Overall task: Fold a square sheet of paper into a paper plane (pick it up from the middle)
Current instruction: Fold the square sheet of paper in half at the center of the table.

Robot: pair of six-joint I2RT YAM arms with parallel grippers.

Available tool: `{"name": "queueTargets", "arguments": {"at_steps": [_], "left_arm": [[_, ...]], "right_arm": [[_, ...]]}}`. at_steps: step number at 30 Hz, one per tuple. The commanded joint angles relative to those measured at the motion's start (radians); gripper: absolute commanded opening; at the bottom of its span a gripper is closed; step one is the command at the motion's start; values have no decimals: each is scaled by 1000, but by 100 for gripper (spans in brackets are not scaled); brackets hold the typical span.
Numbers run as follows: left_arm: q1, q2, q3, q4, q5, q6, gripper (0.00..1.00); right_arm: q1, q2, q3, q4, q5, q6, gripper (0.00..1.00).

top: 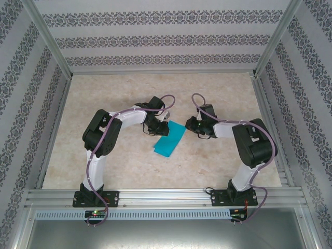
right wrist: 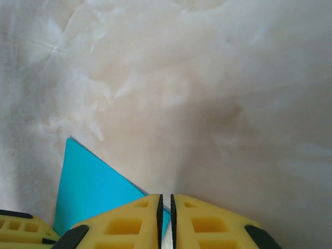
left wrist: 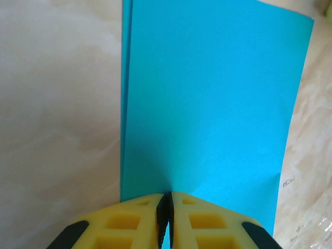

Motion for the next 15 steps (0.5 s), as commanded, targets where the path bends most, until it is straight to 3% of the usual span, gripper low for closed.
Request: {"name": "queueTargets", "arguments": {"at_steps": [1,8,15], "left_arm": [[6,85,-47,-101,-180,30,17],[6,85,-38,-105,-175,30,17],[6,84,-35,-111,-178,35,17]], "right_arm": [[43,-83,-21,-12,4,2,15],[182,-79,-63,65,-23,128,16],[213,4,-82,97,-40,160,15]]}}
